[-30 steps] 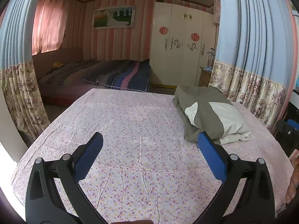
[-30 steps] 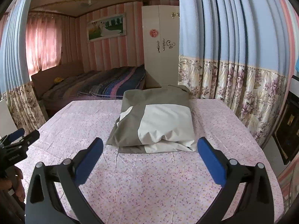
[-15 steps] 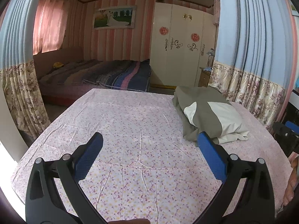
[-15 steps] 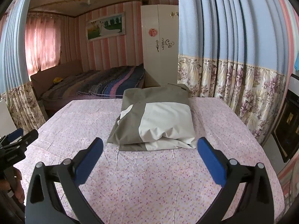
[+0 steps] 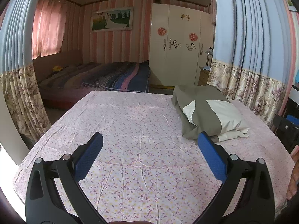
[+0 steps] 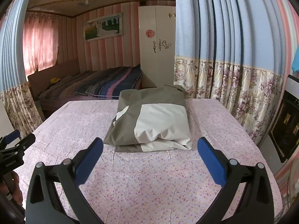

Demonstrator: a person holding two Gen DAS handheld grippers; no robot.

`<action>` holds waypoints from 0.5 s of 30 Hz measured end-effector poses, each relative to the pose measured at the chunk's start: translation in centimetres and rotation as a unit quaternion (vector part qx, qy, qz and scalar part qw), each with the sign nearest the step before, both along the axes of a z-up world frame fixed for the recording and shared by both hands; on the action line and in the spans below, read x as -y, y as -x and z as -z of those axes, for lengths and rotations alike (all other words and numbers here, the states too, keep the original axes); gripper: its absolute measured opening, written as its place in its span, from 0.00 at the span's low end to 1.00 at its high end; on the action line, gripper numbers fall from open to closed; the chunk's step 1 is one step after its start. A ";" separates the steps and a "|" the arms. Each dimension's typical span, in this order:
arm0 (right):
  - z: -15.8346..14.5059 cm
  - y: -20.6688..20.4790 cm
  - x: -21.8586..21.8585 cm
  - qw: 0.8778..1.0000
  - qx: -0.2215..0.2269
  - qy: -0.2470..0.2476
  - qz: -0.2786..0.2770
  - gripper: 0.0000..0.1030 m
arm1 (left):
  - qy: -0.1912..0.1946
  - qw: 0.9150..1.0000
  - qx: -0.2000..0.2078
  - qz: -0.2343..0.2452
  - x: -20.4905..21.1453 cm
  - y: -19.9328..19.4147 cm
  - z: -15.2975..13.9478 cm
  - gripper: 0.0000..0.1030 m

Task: Fold large clothes

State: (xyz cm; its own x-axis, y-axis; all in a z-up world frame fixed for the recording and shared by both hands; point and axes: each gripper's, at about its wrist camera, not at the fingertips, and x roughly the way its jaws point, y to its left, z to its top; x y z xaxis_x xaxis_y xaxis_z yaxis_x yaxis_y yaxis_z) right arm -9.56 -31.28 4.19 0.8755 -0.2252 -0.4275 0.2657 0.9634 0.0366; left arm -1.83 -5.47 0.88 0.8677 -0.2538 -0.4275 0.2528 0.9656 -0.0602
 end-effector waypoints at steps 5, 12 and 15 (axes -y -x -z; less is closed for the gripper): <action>0.0 0.1 0.1 1.000 0.000 -0.001 0.000 0.98 | 0.006 1.000 -0.005 0.001 0.1 -0.1 0.1 0.97; 0.2 -0.1 0.3 1.000 0.000 -0.002 0.006 0.98 | 0.002 1.000 -0.008 0.000 0.4 -0.1 0.3 0.97; 0.2 0.1 0.3 1.000 0.000 -0.002 0.006 0.98 | 0.001 1.000 -0.003 -0.005 0.4 0.1 0.1 0.97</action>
State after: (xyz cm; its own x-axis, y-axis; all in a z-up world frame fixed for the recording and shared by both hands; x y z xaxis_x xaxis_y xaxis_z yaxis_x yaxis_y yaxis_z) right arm -9.68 -31.62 3.97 0.8730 -0.2335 -0.4282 0.2764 0.9602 0.0400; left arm -1.96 -5.87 0.74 0.8675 -0.2467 -0.4319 0.2431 0.9679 -0.0646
